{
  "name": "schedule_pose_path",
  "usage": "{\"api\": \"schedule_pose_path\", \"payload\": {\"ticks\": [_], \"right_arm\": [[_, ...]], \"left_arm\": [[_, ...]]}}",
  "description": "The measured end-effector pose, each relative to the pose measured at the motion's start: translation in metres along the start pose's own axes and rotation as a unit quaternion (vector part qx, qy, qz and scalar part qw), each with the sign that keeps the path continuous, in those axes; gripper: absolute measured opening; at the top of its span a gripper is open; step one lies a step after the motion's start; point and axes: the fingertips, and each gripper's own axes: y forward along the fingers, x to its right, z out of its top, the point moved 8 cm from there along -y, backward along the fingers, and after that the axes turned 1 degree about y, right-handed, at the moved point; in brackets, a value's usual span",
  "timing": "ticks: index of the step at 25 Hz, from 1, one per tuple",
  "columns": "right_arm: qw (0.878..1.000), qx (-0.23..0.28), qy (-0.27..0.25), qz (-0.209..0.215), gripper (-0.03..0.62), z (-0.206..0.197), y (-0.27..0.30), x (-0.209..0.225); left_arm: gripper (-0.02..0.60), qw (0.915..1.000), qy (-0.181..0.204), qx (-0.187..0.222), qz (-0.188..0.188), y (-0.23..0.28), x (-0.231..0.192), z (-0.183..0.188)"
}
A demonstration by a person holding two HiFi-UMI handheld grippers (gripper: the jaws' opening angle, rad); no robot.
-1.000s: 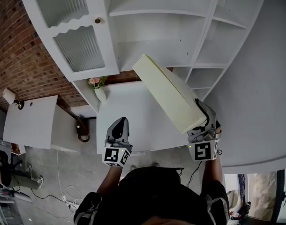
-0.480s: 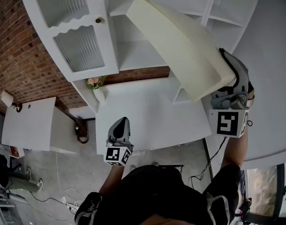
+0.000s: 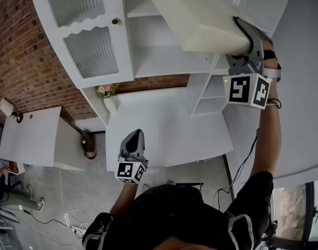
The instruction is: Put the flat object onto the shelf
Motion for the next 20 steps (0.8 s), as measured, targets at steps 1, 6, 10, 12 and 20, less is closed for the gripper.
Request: {"api": "schedule_pose_path", "payload": {"ticks": [1,6,10,12,20], "right_arm": [[1.000,-0.003,-0.018,0.000,0.285,0.006,0.004,-0.002],[0.998,-0.003,-0.065,0.006,0.284,0.033,0.024,-0.007],[0.994,-0.047,-0.082,0.057,0.284,0.025,0.062,-0.018],[0.990,-0.066,-0.097,0.074,0.284,0.018,0.082,-0.028],[0.984,-0.097,-0.119,0.088,0.295,0.015,0.145,-0.051]], "left_arm": [[0.009,1.0000,0.000,0.000,-0.001,-0.001,0.000,0.000],[0.009,1.0000,-0.002,0.001,0.002,-0.003,-0.001,0.000],[0.010,1.0000,-0.003,0.000,0.006,-0.005,-0.004,-0.001],[0.009,1.0000,-0.003,-0.002,0.009,-0.007,-0.007,-0.002],[0.009,0.9997,-0.002,-0.008,0.023,-0.007,-0.019,-0.004]]}}
